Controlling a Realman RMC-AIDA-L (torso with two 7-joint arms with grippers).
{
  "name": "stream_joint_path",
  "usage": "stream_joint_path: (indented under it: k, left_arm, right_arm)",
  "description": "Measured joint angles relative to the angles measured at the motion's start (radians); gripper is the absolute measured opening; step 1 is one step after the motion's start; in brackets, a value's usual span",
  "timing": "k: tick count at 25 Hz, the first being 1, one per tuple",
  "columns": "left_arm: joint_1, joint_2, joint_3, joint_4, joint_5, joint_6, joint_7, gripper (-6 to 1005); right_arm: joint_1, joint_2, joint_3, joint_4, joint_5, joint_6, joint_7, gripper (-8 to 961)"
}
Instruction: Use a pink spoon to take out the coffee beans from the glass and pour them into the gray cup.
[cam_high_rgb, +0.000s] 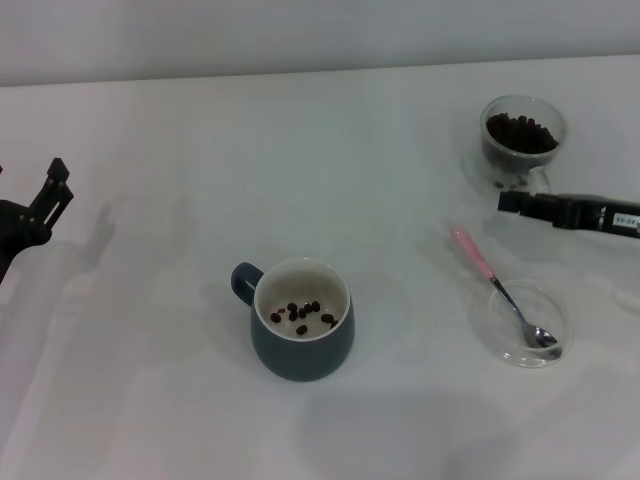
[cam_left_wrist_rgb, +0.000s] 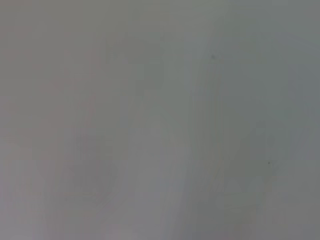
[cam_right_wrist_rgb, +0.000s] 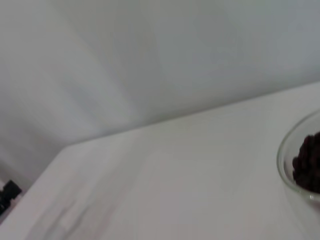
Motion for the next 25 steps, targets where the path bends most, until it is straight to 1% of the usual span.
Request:
stream_joint_path:
  k: [2, 4, 7, 10, 12, 13, 14, 15, 18, 21, 24, 25]
  left_arm:
    - [0.002, 0.000, 0.000, 0.000, 0.000, 0.000, 0.000, 834]
    - [0.002, 0.000, 0.000, 0.001, 0.000, 0.000, 0.000, 834]
    - [0.003, 0.000, 0.000, 0.002, 0.000, 0.000, 0.000, 834]
    - [0.005, 0.000, 0.000, 0.006, -0.002, 0.000, 0.000, 833]
    - [0.005, 0.000, 0.000, 0.007, -0.005, 0.002, 0.000, 833]
    - [0.005, 0.000, 0.000, 0.008, -0.008, 0.004, 0.000, 833]
    - [0.005, 0.000, 0.000, 0.008, -0.012, 0.011, 0.000, 833]
    - [0.005, 0.000, 0.000, 0.008, -0.013, 0.014, 0.000, 833]
    - [0.005, 0.000, 0.000, 0.009, -0.020, 0.024, -0.001, 834]
    - [0.005, 0.000, 0.000, 0.007, -0.040, 0.038, -0.001, 834]
    - [0.003, 0.000, 0.000, 0.005, -0.052, 0.047, -0.001, 834]
    - [0.001, 0.000, 0.000, 0.004, -0.057, 0.051, -0.001, 834]
  right_arm:
    - [-0.005, 0.001, 0.036, -0.004, 0.000, 0.027, -0.037, 186]
    - [-0.011, 0.005, 0.086, -0.008, 0.000, 0.064, -0.102, 255]
    - [-0.024, 0.025, 0.215, -0.008, 0.001, 0.125, -0.228, 359]
    - [-0.040, 0.060, 0.369, -0.001, 0.007, 0.145, -0.348, 480]
    - [-0.050, 0.092, 0.497, 0.008, 0.014, 0.144, -0.456, 567]
    - [-0.052, 0.101, 0.556, 0.031, 0.024, 0.142, -0.522, 610]
    - [-0.054, 0.107, 0.618, 0.070, 0.042, 0.142, -0.606, 631]
    - [-0.056, 0.109, 0.689, 0.123, 0.066, 0.141, -0.696, 652]
    - [-0.066, 0.109, 0.842, 0.280, 0.145, 0.119, -0.989, 715]
    - [-0.078, 0.109, 0.884, 0.337, 0.155, 0.079, -1.207, 779]
    - [-0.078, 0.109, 0.895, 0.358, 0.156, 0.015, -1.316, 842]
    - [-0.075, 0.109, 0.897, 0.360, 0.156, -0.011, -1.332, 842]
